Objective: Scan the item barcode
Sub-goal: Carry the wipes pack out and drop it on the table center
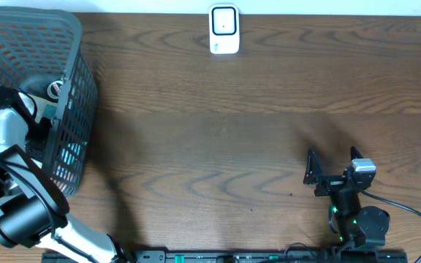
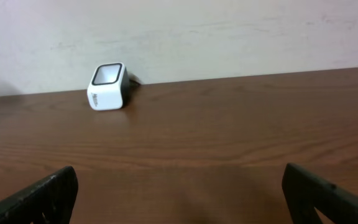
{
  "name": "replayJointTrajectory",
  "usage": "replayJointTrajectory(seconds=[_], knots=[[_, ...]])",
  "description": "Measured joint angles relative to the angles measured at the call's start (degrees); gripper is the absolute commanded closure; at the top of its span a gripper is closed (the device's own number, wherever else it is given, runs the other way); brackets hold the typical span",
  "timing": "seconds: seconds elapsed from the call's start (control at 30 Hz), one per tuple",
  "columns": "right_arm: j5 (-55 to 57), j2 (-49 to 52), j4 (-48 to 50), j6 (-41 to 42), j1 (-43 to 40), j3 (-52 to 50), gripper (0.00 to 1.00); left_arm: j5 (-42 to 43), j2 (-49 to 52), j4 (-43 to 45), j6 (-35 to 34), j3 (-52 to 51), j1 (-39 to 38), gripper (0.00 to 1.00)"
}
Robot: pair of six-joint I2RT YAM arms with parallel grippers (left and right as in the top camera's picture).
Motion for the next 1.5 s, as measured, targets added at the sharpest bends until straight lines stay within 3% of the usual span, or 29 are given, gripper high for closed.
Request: replayJointTrajectory(seconds=[0.23,0.57,0.77,0.97,1.17,1.3,1.5], knots=[[0.0,0.0,0.0,0.0,0.0,0.0,0.01,1.0,-7.5,-0.6,0.2,1.0,0.1,0.79],[0.0,0.0,0.0,0.0,0.0,0.0,0.01,3.9,-37.5,6.9,-1.8,8.9,0.4,0.79],[0.0,0.0,0.0,0.0,0.0,0.0,0.01,11.4,-46.2,8.4,-2.4,9.0,-9.1,0.79],[0.0,0.0,0.0,0.0,0.0,0.0,0.01,13.1,-44.2,4.2,-0.1,8.5,-28.9,0.79],[0.0,0.0,0.0,0.0,0.0,0.0,0.01,9.6,-35.3,1.6,0.4,5.5,-47.2,0.79],[0.0,0.0,0.0,0.0,0.0,0.0,0.01,8.3,-26.1,2.2,0.4,4.7,-55.9,0.79],[0.0,0.0,0.0,0.0,0.0,0.0,0.01,6.7,-10.9,10.2,1.0,4.6,-64.7,0.79]])
